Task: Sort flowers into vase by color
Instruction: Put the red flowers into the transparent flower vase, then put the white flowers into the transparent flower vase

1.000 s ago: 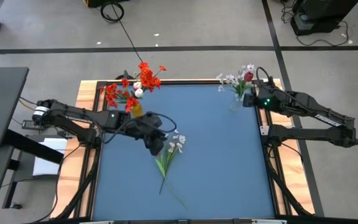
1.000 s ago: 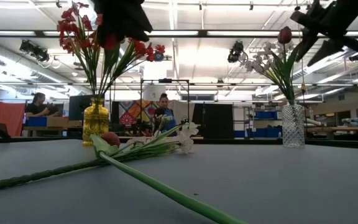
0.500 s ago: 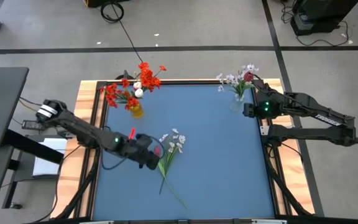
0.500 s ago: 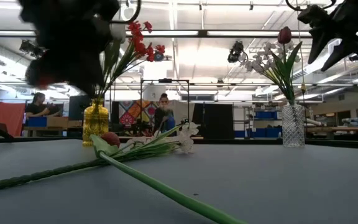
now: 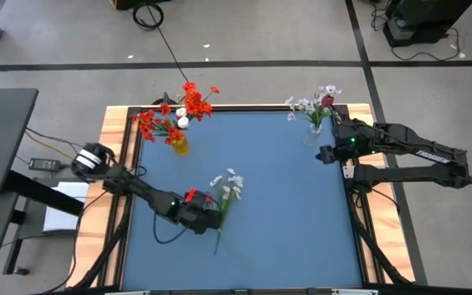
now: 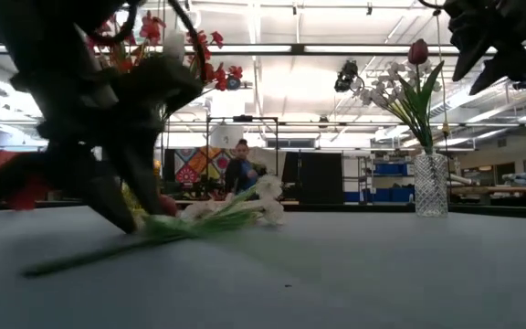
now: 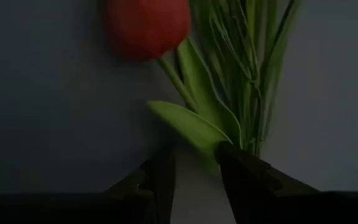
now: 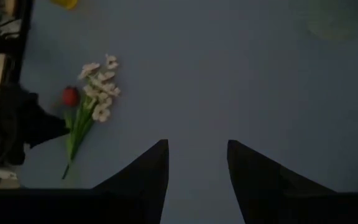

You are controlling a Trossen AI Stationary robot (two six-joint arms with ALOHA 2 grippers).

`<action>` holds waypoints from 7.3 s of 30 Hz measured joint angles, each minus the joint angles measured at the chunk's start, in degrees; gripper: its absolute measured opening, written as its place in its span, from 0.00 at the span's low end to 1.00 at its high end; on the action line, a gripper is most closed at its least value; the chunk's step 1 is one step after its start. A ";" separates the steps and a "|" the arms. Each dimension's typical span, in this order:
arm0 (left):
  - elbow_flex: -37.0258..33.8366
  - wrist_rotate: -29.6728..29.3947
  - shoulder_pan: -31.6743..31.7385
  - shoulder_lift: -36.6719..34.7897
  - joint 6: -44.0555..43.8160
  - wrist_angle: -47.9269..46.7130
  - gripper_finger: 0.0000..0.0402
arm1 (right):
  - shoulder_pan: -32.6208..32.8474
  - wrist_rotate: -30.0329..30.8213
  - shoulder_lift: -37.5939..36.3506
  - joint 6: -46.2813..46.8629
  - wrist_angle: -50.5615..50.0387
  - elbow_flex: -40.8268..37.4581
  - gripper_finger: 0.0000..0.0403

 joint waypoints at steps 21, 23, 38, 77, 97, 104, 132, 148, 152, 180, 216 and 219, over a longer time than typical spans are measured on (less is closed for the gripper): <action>0.00 -1.07 5.12 1.82 -8.06 10.22 0.30 | 0.39 -7.13 -0.57 -11.69 2.30 0.00 0.43; 0.00 -1.27 5.80 1.82 -9.48 10.15 0.30 | 0.65 -7.57 -0.65 -11.99 2.15 0.00 0.43; 0.15 -1.43 9.09 4.05 -6.78 11.28 0.03 | 5.25 -4.36 -0.68 -9.65 3.07 -0.02 0.38; 25.39 22.33 31.24 -6.31 76.26 28.11 0.02 | 16.39 4.90 24.35 -30.16 79.31 -8.83 0.47; 25.44 22.13 31.52 -10.38 76.13 13.36 0.38 | 19.53 48.09 9.94 -62.02 67.08 -8.80 0.04; 25.42 21.25 31.54 -10.81 76.12 13.59 0.40 | 12.43 56.73 0.20 -69.87 64.47 -10.47 0.04; 25.39 20.65 31.54 -10.75 73.48 13.16 0.40 | -0.98 44.47 -5.01 -88.73 91.93 -26.56 0.04; 25.39 20.65 31.54 -10.72 72.31 12.32 0.40 | -0.93 42.06 -0.61 -87.85 90.39 -26.64 0.04; 25.39 20.65 31.32 -10.72 72.28 12.30 0.40 | -0.31 46.13 0.12 -83.41 89.56 -26.64 0.04; 25.39 18.93 32.11 -10.72 72.32 12.23 0.40 | 0.07 59.98 2.31 -41.41 55.52 -26.64 0.14; 24.93 5.14 14.30 5.12 35.90 -11.77 0.42 | 0.01 23.37 -8.34 -20.39 45.82 -15.06 0.64; 24.93 5.15 12.33 9.25 29.49 -12.00 0.45 | 0.48 19.93 -9.76 -18.97 46.13 -15.04 0.62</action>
